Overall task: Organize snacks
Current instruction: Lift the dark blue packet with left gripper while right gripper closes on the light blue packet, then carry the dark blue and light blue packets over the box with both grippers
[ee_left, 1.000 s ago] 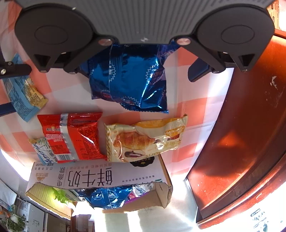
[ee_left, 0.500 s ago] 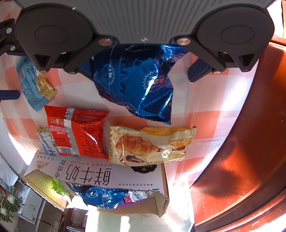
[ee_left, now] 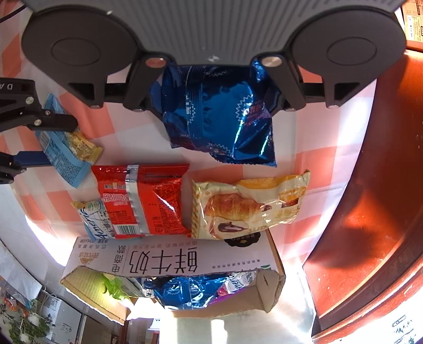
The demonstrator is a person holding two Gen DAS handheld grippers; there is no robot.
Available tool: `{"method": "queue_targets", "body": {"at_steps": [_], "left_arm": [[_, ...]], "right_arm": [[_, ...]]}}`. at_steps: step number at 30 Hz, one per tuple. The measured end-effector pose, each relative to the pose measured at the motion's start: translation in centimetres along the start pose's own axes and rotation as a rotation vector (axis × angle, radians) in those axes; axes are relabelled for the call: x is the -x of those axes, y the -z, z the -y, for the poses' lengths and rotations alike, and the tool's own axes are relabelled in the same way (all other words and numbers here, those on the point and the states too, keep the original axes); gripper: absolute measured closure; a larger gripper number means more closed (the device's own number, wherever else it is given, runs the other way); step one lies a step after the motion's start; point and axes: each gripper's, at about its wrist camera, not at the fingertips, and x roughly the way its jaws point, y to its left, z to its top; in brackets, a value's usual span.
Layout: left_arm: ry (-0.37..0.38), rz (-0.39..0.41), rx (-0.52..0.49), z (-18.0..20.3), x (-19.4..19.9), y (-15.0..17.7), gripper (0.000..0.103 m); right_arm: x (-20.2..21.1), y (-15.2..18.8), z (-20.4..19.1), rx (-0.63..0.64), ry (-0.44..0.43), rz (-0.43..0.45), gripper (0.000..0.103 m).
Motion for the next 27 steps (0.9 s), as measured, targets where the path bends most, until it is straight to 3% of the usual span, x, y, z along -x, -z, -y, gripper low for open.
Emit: {"method": "queue_targets", "body": {"at_steps": [9,17,20,22,24,27], "left_arm": [[-0.121,0.072,-0.069,0.4,2.6,-0.8,0.037],[-0.13,0.142,-0.074,1.1,4.4,-2.0,0.037],[-0.137,0.168,-0.085,1.8,4.8,-2.5,0.037],[-0.141,0.189,-0.086,2.1,5.2,-2.9,0.037],[-0.133,0.205,-0.073,2.2,5.5,-3.4,0.037],[-0.135,0.206,-0.071,2.4,5.3,-3.8,0.037]], "right_arm": [[1.4,-0.4,-0.8,0.049,-0.032,0.068,0.051],[2.9,-1.2,-1.5,0.123,-0.045,0.153,0.053],[3.2,-2.1,-1.2,0.123,-0.041,0.182,0.056],[3.6,-2.7,-0.8,0.111,-0.043,0.2,0.068],[3.8,-3.3,-0.4,0.099,-0.044,0.213,0.068],[2.7,-3.4,0.5,0.049,-0.078,0.14,0.068]]}}
